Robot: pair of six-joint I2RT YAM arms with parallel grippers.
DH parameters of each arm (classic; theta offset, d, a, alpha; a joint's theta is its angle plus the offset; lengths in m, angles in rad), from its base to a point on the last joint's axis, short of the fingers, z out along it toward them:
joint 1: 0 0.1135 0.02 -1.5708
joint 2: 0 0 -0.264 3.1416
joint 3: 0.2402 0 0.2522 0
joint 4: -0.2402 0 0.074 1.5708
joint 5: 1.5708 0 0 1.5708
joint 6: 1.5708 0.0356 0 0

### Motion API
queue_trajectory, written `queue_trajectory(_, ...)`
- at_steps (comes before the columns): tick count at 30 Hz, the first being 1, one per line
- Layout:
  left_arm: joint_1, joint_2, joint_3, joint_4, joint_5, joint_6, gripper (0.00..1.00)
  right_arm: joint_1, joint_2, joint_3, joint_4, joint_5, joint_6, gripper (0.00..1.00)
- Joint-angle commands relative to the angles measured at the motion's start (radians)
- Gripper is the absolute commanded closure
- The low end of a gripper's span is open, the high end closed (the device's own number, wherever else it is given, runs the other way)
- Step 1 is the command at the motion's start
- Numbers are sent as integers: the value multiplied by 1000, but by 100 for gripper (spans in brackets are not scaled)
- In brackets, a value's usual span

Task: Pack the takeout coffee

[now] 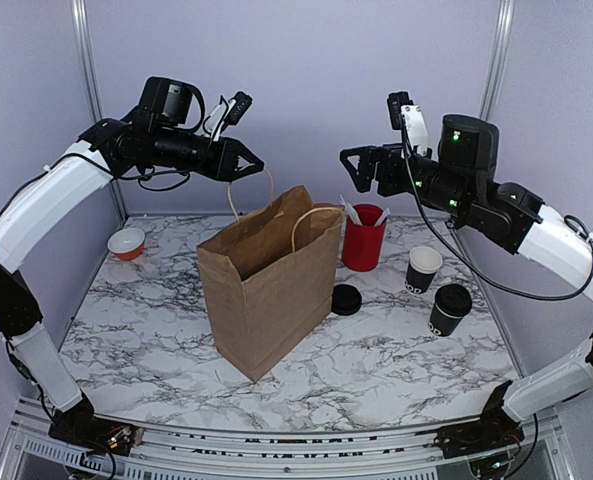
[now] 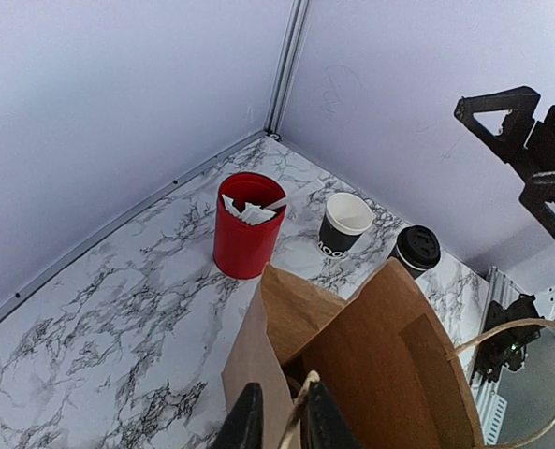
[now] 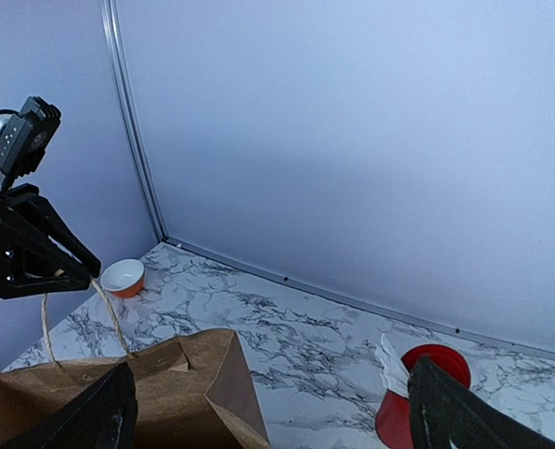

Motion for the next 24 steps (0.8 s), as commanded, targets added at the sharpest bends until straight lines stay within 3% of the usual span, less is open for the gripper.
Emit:
queue_trajectory(1,1,2,26,-15,42,-4,92,-8,-17,1,16,11,12,2)
queue_trajectory(4,1,-9,16,-16,32,-8,100,-9,-16,3,18,13,12,2)
queue_trajectory(8,1,-35,5,-9,-17,-37,100,-9,-7,7,19,13,10,2)
queue_trajectory(15,1,-133,-60,48,-315,-162,100,-9,20,21,24,2,11,2)
queue_trajectory(24,3,-270,-272,130,-503,-284,100,-9,90,76,6,-34,15,2)
